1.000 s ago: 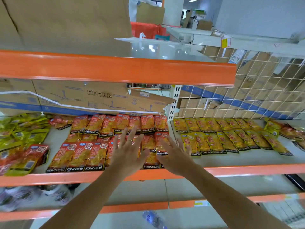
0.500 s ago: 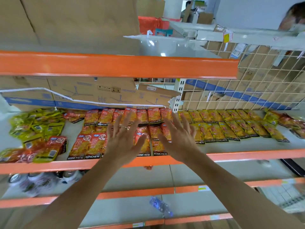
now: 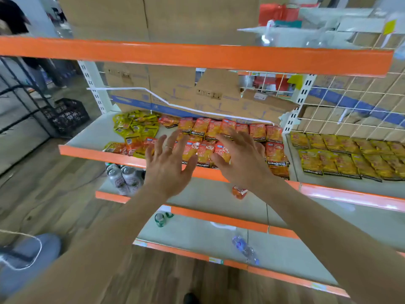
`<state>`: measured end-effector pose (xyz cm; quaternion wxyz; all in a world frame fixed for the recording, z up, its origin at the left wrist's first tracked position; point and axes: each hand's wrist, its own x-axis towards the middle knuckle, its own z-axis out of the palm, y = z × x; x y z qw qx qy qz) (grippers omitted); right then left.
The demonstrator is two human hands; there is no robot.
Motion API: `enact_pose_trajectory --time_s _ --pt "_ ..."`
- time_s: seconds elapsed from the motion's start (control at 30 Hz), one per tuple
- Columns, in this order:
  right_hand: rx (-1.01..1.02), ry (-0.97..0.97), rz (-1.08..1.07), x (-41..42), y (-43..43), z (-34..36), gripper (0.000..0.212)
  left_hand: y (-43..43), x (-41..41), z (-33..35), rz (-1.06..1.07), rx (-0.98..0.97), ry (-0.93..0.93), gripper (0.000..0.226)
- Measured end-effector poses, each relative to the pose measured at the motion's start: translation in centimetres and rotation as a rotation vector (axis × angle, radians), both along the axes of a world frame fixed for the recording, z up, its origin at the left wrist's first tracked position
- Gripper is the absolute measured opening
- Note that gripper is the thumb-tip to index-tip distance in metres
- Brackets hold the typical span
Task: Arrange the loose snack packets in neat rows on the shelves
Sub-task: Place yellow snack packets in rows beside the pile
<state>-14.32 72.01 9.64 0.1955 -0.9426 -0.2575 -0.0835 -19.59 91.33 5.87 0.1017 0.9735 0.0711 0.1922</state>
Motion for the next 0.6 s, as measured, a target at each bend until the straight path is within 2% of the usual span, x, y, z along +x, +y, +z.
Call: enact_pose_trajectory --time_s 0.23,0.33,0.47,0.6 --pt "-0.055 0.004 0.126 0.4 7.2 1.2 0.052 6.7 -3.1 -0.2 0.157 -0.046 -0.025 0.073" --pt "-0.093 0.026 0.179 1.8 10.8 1.0 0.052 10.3 -3.0 -0.7 0.197 -0.046 -0.019 0.069" --pt "-0.1 0.023 0.209 3.6 15.1 1.0 0.052 15.0 -2.0 -1.4 0.217 -0.042 0.015 0.076" --pt "-0.116 0.015 0.272 5.5 19.0 0.3 0.05 19.2 -0.5 -2.5 0.227 -0.042 0.037 0.071"
